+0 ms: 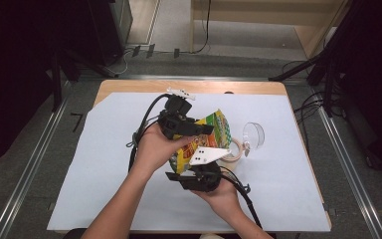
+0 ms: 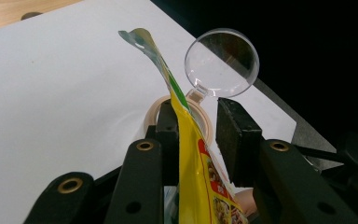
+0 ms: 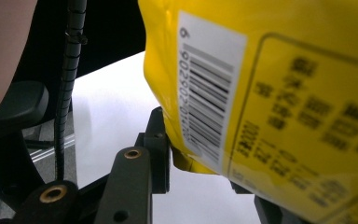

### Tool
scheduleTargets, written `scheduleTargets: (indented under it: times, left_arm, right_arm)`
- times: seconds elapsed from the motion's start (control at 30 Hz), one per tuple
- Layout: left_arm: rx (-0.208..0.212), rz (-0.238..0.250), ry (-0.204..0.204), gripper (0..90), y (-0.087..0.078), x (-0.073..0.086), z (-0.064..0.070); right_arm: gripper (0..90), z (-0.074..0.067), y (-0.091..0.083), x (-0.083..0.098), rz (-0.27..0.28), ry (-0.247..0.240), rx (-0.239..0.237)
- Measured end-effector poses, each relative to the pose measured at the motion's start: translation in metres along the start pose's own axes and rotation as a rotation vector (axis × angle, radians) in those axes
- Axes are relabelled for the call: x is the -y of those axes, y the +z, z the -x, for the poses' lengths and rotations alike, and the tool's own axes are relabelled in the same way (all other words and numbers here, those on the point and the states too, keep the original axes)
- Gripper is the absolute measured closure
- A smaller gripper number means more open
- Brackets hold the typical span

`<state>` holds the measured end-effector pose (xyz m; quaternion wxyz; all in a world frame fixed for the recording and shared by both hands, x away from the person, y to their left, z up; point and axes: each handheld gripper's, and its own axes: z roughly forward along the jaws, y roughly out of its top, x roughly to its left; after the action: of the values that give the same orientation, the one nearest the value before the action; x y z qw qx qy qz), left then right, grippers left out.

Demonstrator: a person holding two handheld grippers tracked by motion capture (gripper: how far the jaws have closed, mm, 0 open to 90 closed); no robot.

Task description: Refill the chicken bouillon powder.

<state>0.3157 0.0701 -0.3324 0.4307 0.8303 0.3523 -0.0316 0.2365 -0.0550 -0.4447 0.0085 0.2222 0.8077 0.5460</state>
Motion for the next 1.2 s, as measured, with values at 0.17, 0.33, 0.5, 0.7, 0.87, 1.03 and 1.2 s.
scheduleTargets:
  times: [0.17,0.33,0.5,0.7,0.87,1.03,1.2]
  left_arm:
    - [-0.001,0.001,0.002,71.6,0.000,0.000,0.000]
    - [-0.006,-0.001,0.009,71.7,-0.001,-0.001,0.003]
    - [-0.003,0.003,0.019,71.3,0.000,-0.001,0.006]
    - [-0.004,0.001,0.038,71.3,0.000,-0.002,0.012]
    - [-0.006,0.002,0.038,71.1,0.000,-0.002,0.013]
    - [-0.008,0.003,0.042,71.0,0.000,-0.002,0.015]
    - [-0.019,-0.001,0.061,71.0,0.000,-0.002,0.019]
  right_arm:
    - [67.5,0.000,0.000,0.000,-0.002,0.001,0.000]
    - [67.5,0.000,0.000,0.000,0.004,0.008,-0.004]
    - [67.3,0.000,0.000,0.001,0.005,0.003,-0.002]
    - [67.1,0.000,0.000,0.002,0.013,0.004,0.003]
    - [67.5,0.001,-0.001,0.002,0.011,0.007,0.002]
    - [67.6,0.000,-0.001,0.002,0.011,0.014,0.000]
    - [68.0,0.000,-0.001,0.003,0.016,0.018,-0.002]
